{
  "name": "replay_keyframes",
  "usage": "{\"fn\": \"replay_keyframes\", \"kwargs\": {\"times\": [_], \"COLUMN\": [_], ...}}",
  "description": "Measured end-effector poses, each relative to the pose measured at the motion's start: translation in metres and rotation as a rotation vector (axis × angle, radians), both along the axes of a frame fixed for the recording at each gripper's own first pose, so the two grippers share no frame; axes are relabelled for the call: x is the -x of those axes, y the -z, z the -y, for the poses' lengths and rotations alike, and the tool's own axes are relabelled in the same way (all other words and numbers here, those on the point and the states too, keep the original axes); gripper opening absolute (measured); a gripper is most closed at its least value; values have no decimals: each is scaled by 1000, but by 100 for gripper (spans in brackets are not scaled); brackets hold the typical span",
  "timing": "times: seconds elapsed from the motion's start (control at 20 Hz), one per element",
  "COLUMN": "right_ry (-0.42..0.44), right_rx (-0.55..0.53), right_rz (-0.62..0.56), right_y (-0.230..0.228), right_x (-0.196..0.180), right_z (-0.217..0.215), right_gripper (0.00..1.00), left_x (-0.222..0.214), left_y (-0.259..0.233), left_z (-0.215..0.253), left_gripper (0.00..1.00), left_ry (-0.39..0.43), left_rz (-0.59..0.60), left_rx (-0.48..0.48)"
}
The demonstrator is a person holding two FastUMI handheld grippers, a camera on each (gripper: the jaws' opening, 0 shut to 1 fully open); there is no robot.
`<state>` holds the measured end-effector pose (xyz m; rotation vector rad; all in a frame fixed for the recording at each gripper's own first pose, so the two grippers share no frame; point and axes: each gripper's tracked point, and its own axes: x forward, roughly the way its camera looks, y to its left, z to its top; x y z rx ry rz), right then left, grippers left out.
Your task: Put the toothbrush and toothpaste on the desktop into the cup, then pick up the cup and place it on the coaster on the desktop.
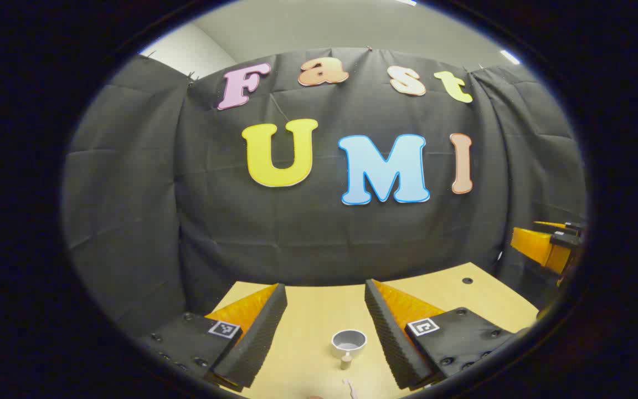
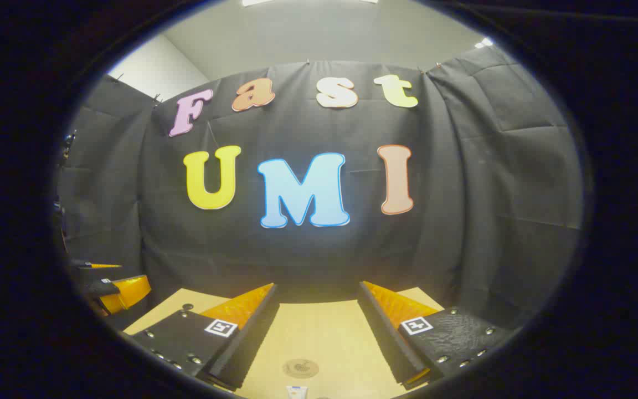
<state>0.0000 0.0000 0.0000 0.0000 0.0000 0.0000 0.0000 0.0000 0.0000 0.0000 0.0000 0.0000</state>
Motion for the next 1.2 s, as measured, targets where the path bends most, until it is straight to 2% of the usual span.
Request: {"fn": "replay_keyframes", "kwargs": {"times": [0.4,0.55,0.95,1.2], "right_ry": [-56,-70,-95,-94], "right_rx": [5,20,36,52], "right_rz": [-96,-163,-299,-401], "right_y": [22,38,73,101], "right_x": [-10,-10,-4,0], "right_z": [-15,-17,-24,-21], "right_gripper": [92,92,92,92], "left_x": [-2,-4,-4,0], "left_y": [10,32,81,111], "left_z": [17,19,27,27], "left_gripper": [94,94,94,94], "left_ry": [30,18,32,23], "left_rz": [-49,-131,-293,-373], "left_rx": [15,5,78,83]}}
